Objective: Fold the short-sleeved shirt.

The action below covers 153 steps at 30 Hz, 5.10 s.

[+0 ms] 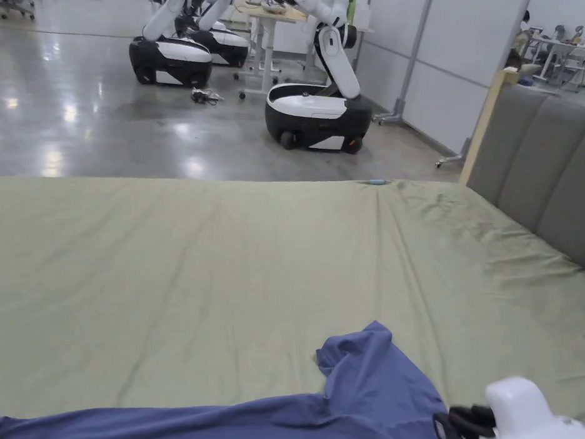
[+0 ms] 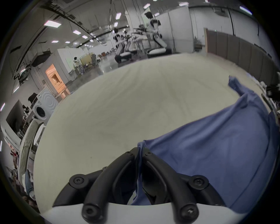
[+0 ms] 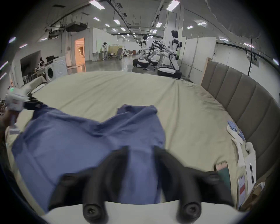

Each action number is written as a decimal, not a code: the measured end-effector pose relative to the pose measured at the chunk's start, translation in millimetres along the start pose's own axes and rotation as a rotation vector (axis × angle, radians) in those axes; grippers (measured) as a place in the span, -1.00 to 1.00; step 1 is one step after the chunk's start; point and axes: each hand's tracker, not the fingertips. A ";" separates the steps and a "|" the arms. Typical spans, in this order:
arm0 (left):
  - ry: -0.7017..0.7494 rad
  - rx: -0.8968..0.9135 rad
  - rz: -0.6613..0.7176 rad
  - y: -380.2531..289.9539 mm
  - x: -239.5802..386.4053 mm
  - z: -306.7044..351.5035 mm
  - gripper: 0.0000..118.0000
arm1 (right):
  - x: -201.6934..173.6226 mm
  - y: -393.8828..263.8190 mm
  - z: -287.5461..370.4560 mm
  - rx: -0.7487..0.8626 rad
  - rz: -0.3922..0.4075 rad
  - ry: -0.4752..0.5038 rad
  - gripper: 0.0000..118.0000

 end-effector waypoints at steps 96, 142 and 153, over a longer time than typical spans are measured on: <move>-0.797 -0.192 0.896 -216.7 -55.0 82.3 -0.89 | -127.9 -90.4 236.1 0.131 -0.092 0.180 -0.96; -0.326 -0.045 0.473 -132.0 145.0 152.6 -0.86 | -87.4 -115.3 265.7 0.267 -0.251 0.260 -0.96; -0.528 -0.014 0.322 -111.4 210.5 165.5 -0.86 | -72.2 -119.4 264.8 0.238 -0.167 0.193 -0.96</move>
